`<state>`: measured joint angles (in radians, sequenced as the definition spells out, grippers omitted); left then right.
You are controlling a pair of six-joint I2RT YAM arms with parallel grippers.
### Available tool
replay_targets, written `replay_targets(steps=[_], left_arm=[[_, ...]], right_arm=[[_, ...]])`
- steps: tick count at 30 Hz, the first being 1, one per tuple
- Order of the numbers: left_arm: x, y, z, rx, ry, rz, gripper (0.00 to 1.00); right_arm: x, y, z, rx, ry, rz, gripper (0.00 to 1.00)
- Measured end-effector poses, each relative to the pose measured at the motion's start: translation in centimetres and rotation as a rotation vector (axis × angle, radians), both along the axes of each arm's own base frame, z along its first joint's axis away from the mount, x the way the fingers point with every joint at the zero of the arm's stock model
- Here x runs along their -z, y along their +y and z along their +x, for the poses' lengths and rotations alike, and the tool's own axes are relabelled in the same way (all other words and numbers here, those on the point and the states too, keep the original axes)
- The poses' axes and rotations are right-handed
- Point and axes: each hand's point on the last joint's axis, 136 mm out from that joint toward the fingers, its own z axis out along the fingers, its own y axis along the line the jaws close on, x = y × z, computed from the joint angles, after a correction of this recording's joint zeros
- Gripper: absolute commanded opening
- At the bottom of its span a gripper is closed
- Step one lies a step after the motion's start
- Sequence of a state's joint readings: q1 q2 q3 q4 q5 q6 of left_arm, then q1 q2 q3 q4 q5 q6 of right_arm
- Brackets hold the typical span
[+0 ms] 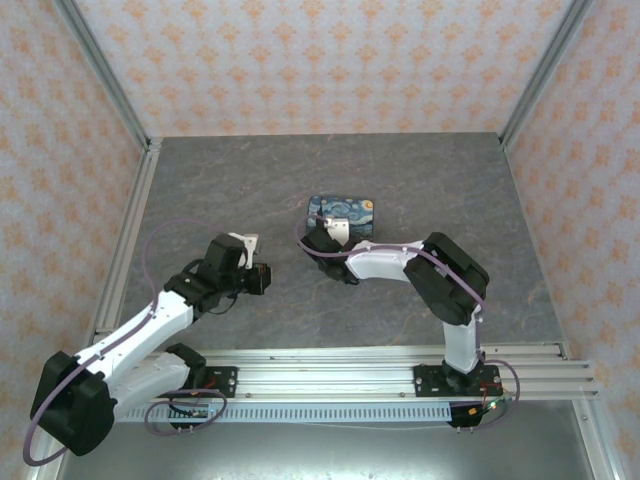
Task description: Unlock the padlock with the key
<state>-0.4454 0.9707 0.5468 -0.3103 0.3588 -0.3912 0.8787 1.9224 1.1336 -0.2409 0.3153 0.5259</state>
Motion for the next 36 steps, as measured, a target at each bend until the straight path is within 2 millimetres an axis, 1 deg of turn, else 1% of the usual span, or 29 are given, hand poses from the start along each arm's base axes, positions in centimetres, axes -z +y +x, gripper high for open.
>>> replay_targets(steps=[2,12,15,19,24,27,34,36], left_arm=[[-0.4,0.0,0.0,0.003,-0.015,-0.004,0.0],[-0.8,0.0,-0.5,0.035,-0.042,0.0,0.0],[-0.4,-0.1,-1.1,0.06,-0.044,-0.007,0.0],[-0.3,-0.3,-1.5,0.085,-0.06,-0.023,0.0],[-0.9,-1.0,-1.3,0.119,-0.091,-0.047,0.0],[-0.8,-1.3,-1.1,0.125,-0.087,-0.059,0.0],[0.8,-3.0,-0.8,0.145,-0.06,-0.161,0.0],[0.9,-3.5,-0.7,0.15,-0.056,-0.19,0.0]], right_arm=[[0.0,0.0,0.0,-0.005,0.002,0.0,0.14],[-0.8,1.5,0.0,-0.06,0.049,0.039,0.0],[-1.0,2.0,-0.5,-0.088,0.083,0.063,0.0],[-1.9,2.6,-1.0,-0.126,0.112,0.114,0.0],[-3.1,3.2,-1.1,-0.153,0.145,0.194,0.0],[-3.6,3.2,-1.0,-0.16,0.165,0.238,0.0],[-4.4,3.8,-1.5,-0.183,0.207,0.313,0.0],[-4.7,4.0,-1.6,-0.19,0.215,0.334,0.0]])
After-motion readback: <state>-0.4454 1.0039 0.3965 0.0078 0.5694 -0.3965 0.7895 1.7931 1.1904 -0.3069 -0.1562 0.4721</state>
